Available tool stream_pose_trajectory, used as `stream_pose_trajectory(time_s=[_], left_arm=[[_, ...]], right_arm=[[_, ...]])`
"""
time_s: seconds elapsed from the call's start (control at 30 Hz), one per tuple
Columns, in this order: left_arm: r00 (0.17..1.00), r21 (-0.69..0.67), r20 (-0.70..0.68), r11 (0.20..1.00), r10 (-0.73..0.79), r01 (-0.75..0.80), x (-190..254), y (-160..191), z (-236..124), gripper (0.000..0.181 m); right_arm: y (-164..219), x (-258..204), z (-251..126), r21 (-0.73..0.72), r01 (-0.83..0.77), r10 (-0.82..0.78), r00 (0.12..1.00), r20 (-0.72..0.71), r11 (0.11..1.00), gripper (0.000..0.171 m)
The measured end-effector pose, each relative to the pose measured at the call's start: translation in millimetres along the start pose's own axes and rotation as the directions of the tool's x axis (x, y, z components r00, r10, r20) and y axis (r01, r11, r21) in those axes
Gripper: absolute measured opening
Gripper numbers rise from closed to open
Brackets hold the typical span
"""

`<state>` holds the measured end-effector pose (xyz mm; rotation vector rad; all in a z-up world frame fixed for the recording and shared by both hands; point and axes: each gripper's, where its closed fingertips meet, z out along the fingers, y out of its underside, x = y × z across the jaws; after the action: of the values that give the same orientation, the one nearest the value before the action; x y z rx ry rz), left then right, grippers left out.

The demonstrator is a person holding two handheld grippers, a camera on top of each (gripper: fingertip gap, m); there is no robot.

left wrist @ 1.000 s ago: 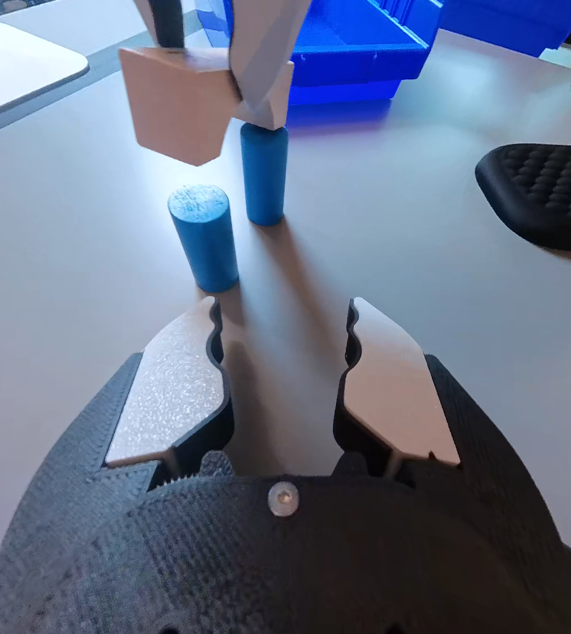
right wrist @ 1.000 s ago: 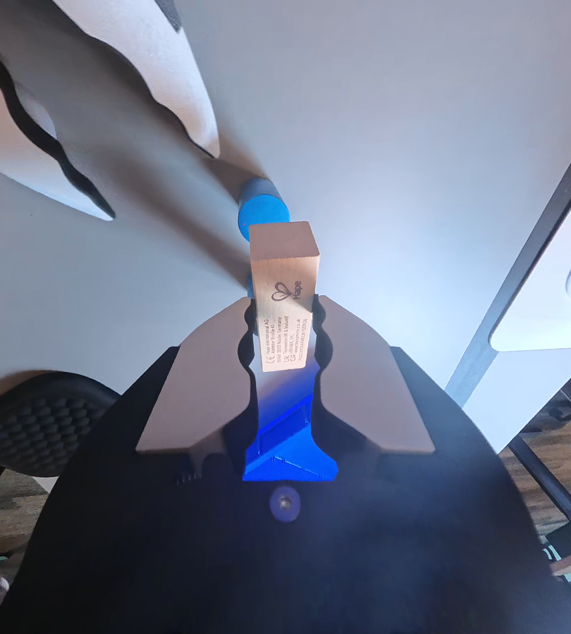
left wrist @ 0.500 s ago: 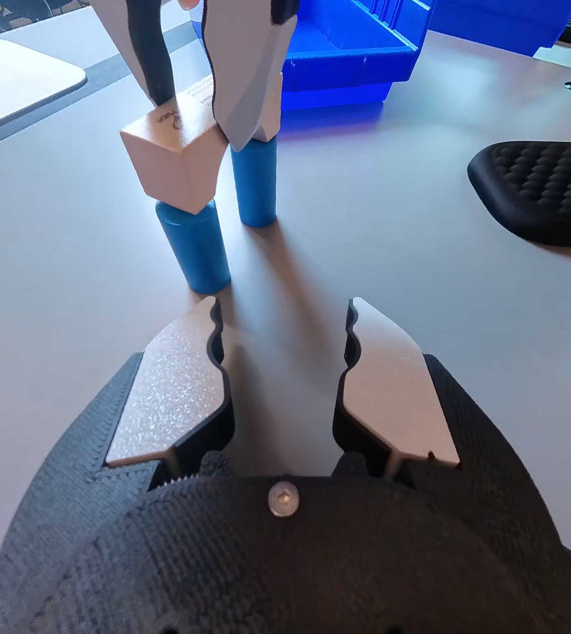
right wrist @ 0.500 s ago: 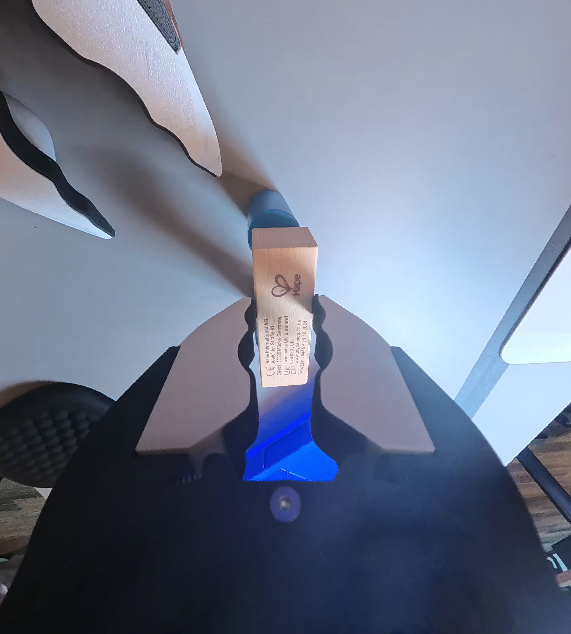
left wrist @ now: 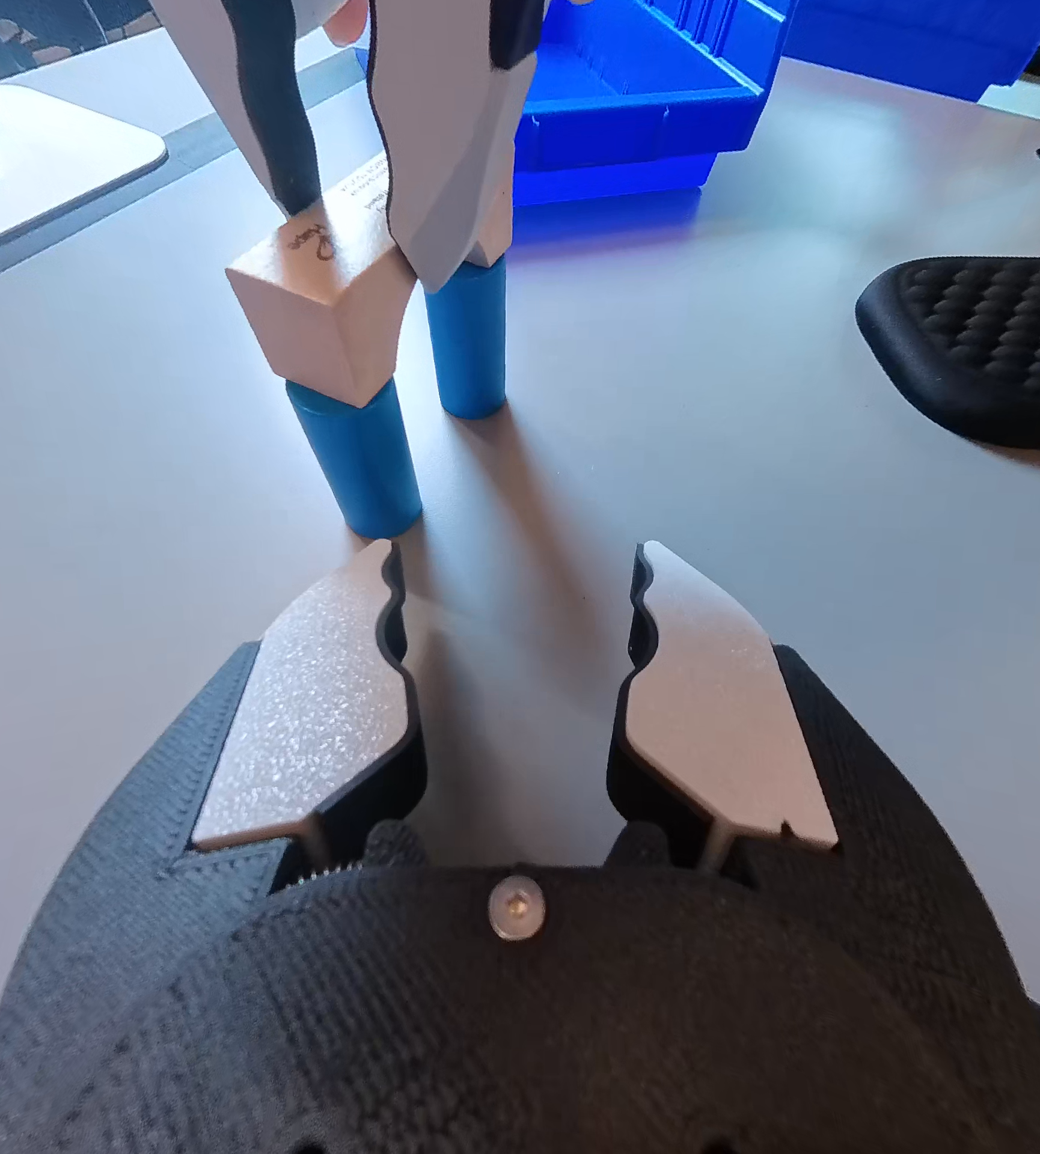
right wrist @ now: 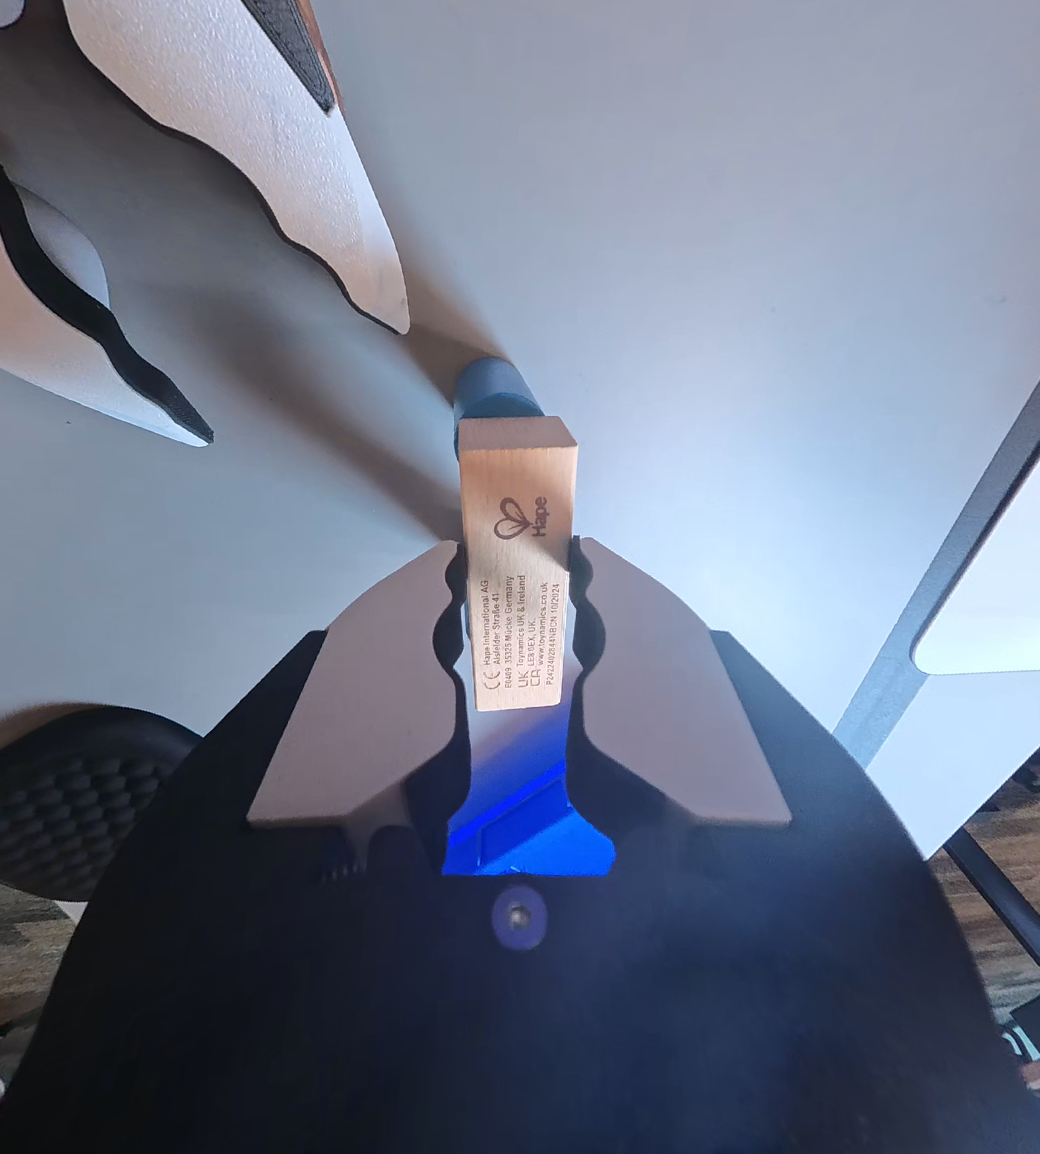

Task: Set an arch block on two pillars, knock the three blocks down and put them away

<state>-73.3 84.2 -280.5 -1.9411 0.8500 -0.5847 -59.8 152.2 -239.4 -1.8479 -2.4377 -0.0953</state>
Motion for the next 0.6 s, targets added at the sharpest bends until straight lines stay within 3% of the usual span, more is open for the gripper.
stream_pose_trajectory(time_s=[0.33,0.6], left_arm=[[1.000,0.001,0.005,1.000,0.005,-0.005,0,0,0,0.071],[1.000,0.014,0.009,1.000,0.009,-0.009,0,-2,-1,0.071]], right_arm=[[-6,1,-4,0.066,0.000,0.001,1.000,-0.013,0.998,0.039],[-7,9,-45,0.245,0.001,0.030,0.992,-0.123,0.969,0.041]])
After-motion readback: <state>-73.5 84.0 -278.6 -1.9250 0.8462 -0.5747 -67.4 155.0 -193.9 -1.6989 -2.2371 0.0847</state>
